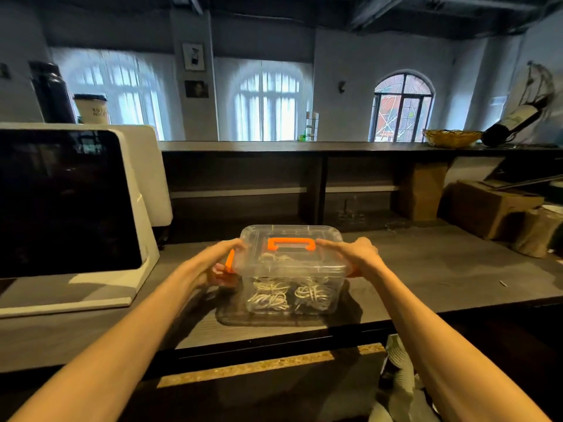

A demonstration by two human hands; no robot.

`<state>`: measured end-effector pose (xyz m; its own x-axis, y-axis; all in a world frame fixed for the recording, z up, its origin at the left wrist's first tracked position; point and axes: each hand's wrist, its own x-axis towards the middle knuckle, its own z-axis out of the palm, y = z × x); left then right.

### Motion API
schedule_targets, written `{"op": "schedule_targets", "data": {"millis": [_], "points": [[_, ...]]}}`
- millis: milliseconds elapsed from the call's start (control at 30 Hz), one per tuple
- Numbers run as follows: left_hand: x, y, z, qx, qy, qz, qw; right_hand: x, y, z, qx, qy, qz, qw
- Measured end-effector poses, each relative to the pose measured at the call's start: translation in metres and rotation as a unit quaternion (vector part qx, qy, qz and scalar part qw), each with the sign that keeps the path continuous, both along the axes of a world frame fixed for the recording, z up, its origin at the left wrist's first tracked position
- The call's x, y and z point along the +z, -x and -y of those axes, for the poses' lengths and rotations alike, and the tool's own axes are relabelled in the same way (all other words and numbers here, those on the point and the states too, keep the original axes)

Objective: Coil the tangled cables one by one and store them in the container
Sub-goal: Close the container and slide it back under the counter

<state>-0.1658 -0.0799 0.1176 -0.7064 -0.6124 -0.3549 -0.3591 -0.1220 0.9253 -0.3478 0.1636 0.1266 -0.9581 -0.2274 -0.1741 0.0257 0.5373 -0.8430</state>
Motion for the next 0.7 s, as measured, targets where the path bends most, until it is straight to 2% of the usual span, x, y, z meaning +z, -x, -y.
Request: {"op": "schedule_targets", "data": {"millis": [33, 67, 167, 233, 333, 533, 700], "points": [[-0.002, -0.001, -0.003, -0.005, -0.041, -0.029, 0.999, 0.000, -0.002, 0.001, -0.010, -0.016, -0.044, 0.999], [-0.004, -0.001, -0.007, 0.001, -0.041, -0.051, 0.998, 0.000, -0.004, 0.001, -0.014, -0.028, -0.084, 0.996], [-0.010, 0.013, -0.009, 0.046, 0.104, -0.071, 0.991, 0.003, -0.012, 0.004, -0.001, -0.044, -0.140, 0.989], [-0.010, 0.020, -0.006, 0.049, 0.210, -0.037, 0.976, 0.002, -0.016, 0.008, 0.013, -0.054, -0.146, 0.988], [-0.014, 0.019, 0.001, 0.049, 0.284, 0.004, 0.958, -0.002, -0.019, 0.013, 0.014, -0.051, -0.165, 0.985], [-0.013, 0.022, 0.002, 0.061, 0.334, 0.019, 0.940, -0.006, -0.013, 0.025, -0.011, -0.033, -0.217, 0.976], [-0.012, 0.013, -0.009, 0.048, 0.320, 0.018, 0.946, -0.006, -0.019, 0.023, 0.016, -0.050, -0.200, 0.978]]}}
